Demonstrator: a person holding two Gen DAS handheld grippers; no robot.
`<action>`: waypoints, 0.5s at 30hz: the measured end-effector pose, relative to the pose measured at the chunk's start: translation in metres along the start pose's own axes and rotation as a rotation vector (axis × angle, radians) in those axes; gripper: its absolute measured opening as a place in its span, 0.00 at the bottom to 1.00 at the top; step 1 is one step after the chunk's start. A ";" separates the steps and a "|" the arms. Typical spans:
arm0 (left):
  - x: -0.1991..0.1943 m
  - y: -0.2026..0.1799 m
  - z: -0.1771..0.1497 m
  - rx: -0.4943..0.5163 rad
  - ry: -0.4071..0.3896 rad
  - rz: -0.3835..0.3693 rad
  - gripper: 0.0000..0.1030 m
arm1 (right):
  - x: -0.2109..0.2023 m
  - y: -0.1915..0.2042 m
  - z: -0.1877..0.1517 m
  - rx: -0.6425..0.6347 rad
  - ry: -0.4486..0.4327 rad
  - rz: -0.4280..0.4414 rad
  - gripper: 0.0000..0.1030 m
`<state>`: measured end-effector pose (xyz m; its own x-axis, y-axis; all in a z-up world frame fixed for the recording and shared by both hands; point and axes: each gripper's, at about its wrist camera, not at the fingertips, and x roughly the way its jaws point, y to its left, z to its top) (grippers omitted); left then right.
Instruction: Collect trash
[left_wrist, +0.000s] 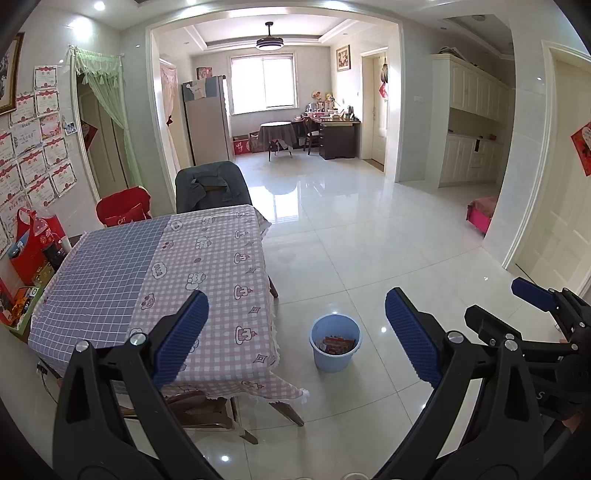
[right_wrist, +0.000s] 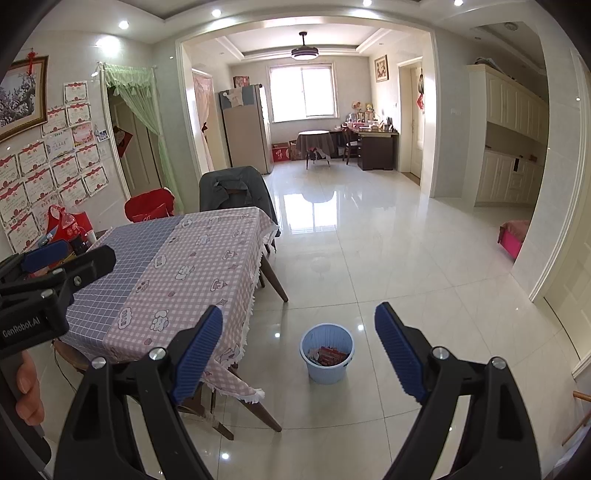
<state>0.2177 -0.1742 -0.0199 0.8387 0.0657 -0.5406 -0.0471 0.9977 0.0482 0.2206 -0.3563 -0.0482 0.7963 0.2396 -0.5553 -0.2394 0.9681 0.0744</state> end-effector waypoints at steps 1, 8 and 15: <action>0.000 0.001 0.000 0.000 -0.001 0.000 0.92 | 0.000 -0.001 -0.001 0.001 0.001 0.000 0.80; 0.000 0.003 0.000 0.002 0.002 0.001 0.92 | -0.002 0.001 -0.003 0.002 0.002 0.000 0.81; -0.002 0.003 -0.001 0.003 0.000 0.004 0.92 | -0.003 0.003 -0.003 0.002 0.002 0.001 0.81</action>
<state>0.2154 -0.1710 -0.0194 0.8384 0.0692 -0.5407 -0.0483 0.9974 0.0528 0.2161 -0.3546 -0.0492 0.7950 0.2402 -0.5570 -0.2387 0.9681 0.0769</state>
